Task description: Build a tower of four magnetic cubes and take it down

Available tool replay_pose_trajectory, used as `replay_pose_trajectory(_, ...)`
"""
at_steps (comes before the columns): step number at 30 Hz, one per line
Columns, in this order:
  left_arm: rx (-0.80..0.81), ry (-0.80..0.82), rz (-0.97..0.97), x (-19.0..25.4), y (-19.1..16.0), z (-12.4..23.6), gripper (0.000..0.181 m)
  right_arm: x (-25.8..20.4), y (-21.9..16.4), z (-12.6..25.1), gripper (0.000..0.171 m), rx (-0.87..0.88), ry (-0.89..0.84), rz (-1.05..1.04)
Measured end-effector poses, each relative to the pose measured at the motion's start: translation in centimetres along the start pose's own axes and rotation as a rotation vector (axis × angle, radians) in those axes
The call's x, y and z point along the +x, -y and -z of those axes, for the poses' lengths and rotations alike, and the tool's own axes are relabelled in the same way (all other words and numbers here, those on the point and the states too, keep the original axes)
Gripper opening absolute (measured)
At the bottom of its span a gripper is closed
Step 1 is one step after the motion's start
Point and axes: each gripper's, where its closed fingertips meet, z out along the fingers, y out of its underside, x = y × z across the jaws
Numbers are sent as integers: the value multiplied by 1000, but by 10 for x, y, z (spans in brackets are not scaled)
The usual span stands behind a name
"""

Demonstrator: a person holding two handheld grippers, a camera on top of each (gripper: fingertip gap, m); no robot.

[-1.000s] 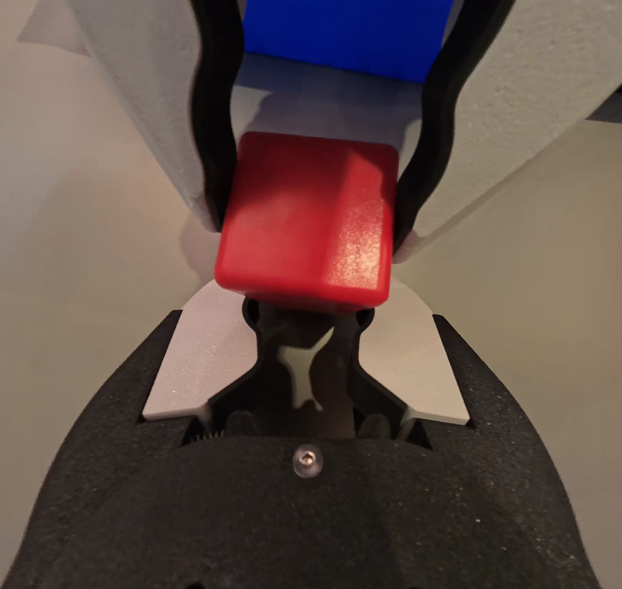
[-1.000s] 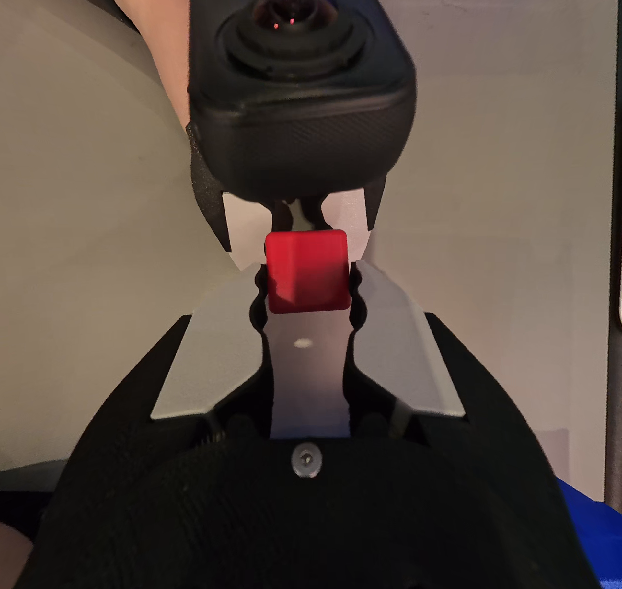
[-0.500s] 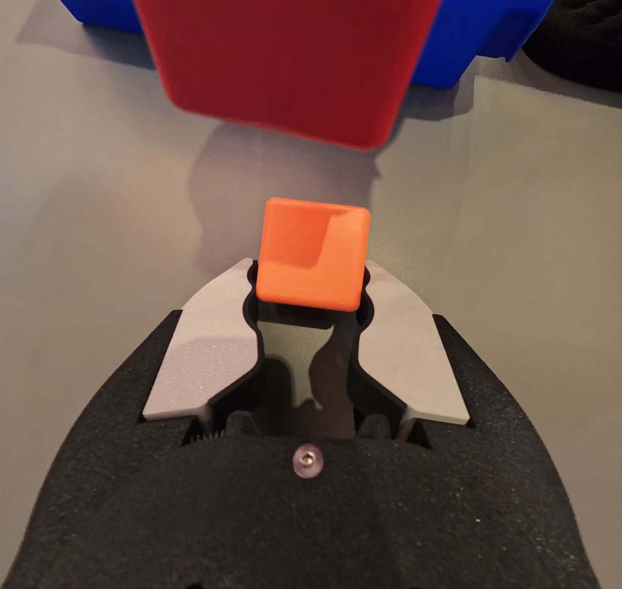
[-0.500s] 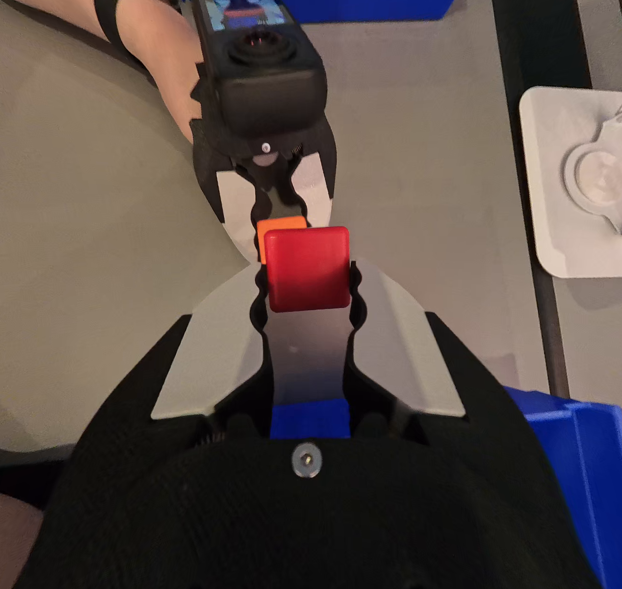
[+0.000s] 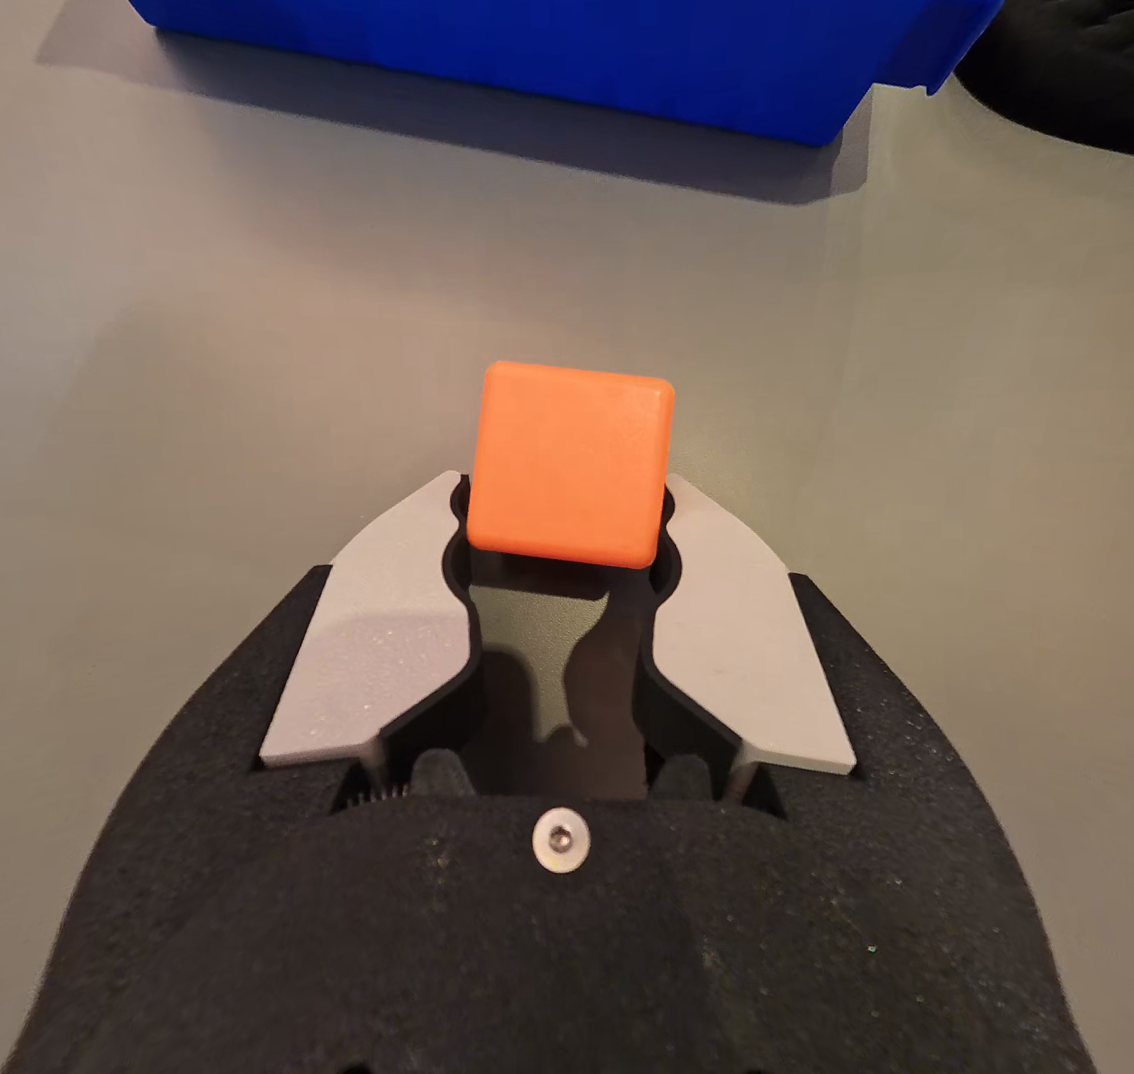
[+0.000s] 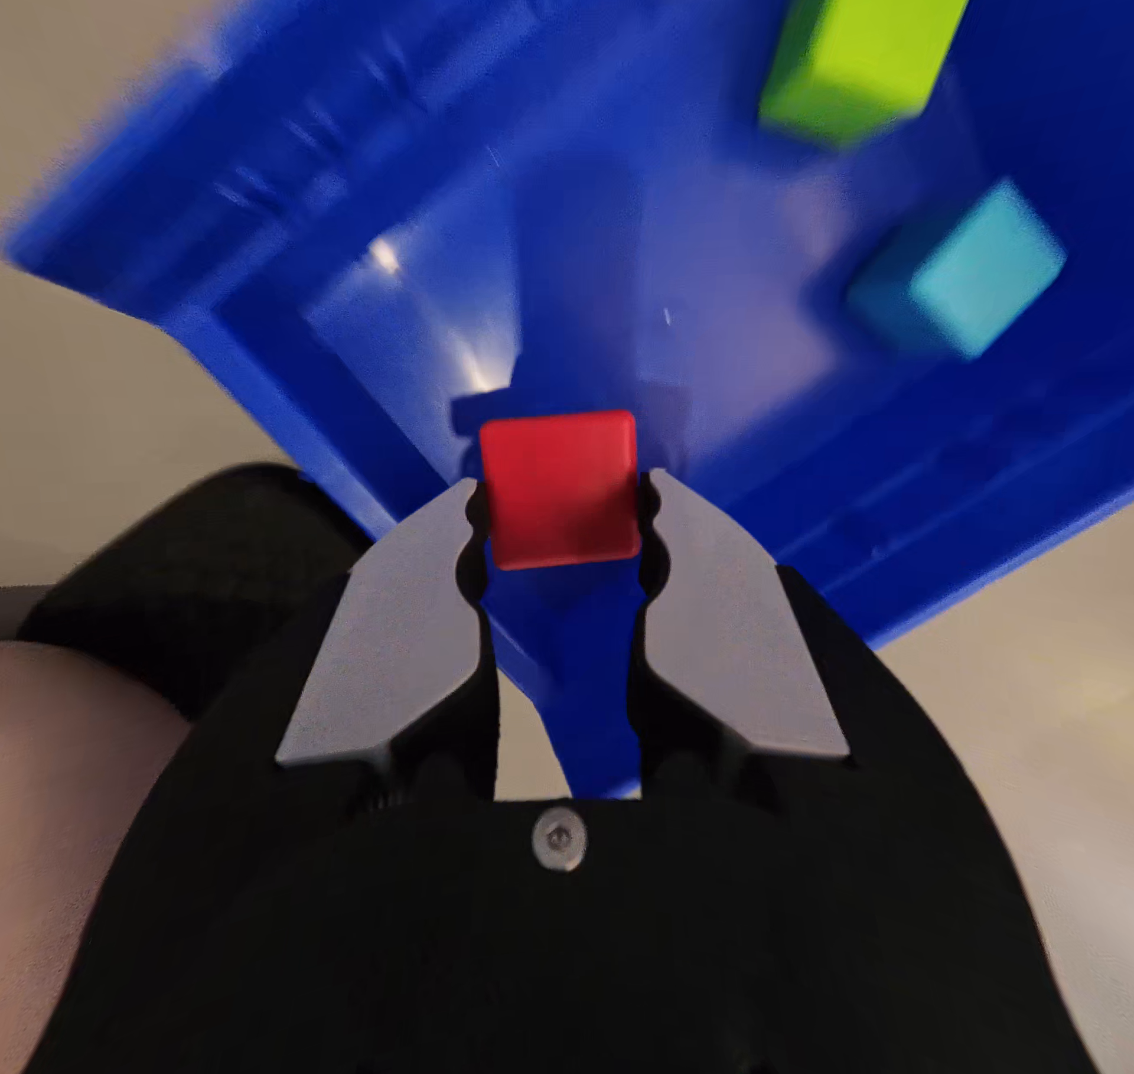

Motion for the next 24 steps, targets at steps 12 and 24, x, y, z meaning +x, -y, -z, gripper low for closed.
replay_pose_trajectory(12,2,-8,-6,2,-1,1,56,23,-54,-34,49,-313,-29,-178)
replay_pose_trajectory(24,2,-20,-19,4,-2,2,57,17,-46,-11,52,-232,-57,-284)
